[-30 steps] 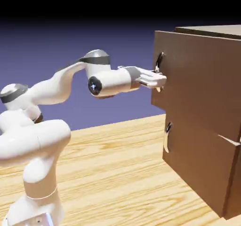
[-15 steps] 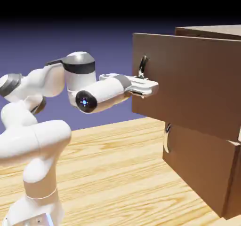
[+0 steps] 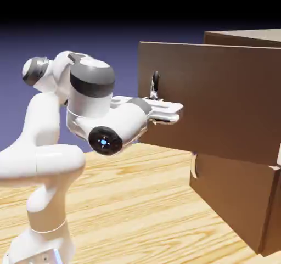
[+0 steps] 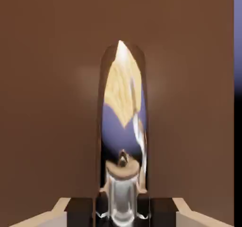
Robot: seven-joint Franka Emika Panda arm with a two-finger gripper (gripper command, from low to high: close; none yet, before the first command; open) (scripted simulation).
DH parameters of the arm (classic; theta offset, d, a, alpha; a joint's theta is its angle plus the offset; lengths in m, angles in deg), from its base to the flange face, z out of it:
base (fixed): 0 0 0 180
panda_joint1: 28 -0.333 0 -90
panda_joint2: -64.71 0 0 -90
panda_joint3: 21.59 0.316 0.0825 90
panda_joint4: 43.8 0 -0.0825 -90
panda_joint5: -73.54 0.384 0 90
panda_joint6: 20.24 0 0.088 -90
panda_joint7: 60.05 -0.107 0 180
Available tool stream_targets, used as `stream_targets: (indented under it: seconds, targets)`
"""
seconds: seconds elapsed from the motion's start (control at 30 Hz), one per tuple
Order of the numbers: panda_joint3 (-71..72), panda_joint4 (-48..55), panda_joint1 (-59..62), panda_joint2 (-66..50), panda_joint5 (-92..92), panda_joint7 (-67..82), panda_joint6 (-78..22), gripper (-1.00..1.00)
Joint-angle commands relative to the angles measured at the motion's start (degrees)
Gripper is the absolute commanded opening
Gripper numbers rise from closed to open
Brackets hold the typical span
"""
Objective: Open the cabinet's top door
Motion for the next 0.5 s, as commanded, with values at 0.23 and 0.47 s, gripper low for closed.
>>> stream_targets:
  seconds: [0.23,0.47]
  targets:
    - [4.41,12.9,11.26,16.53,-19.48,16.94,-7.26,-1.0]
    - [9.46,24.38,16.21,31.06,-32.9,25.57,-6.27,-1.0]
